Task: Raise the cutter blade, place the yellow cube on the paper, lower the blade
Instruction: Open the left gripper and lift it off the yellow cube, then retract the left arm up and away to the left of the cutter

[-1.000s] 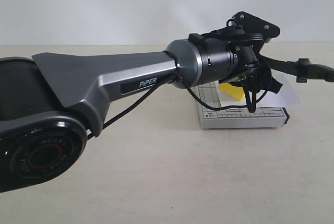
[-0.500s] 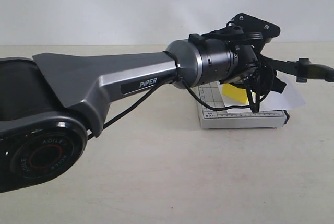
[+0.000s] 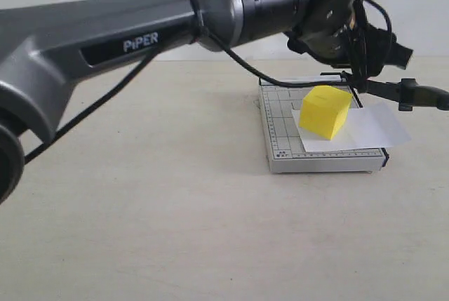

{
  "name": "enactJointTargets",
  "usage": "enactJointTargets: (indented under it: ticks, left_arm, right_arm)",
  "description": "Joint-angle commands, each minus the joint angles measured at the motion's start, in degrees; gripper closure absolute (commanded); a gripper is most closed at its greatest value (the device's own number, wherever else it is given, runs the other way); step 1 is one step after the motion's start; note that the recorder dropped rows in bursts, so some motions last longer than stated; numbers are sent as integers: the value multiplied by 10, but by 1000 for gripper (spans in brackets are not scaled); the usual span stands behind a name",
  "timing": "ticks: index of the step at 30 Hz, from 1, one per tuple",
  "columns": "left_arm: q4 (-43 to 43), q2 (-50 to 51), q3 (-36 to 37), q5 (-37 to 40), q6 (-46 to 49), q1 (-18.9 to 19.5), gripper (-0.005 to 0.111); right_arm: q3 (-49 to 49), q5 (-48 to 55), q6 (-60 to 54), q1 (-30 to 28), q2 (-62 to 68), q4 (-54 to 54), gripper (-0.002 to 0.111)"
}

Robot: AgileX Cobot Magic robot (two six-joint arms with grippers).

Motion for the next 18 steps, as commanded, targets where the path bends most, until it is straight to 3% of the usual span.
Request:
enactJointTargets:
  ticks: [1,10,18]
  left_arm:
    - [-46,-44,-3,6,52,-6,36]
    - [-46,-90,10,33,76,-32,36]
    - [-24,-155,101,21,80,-54,51]
  right_arm:
    - [2,-2,-2,1,-2,-1,108]
    - [2,-2,-3,1,-2,-1,108]
    - [2,-2,-3,1,-2,-1,108]
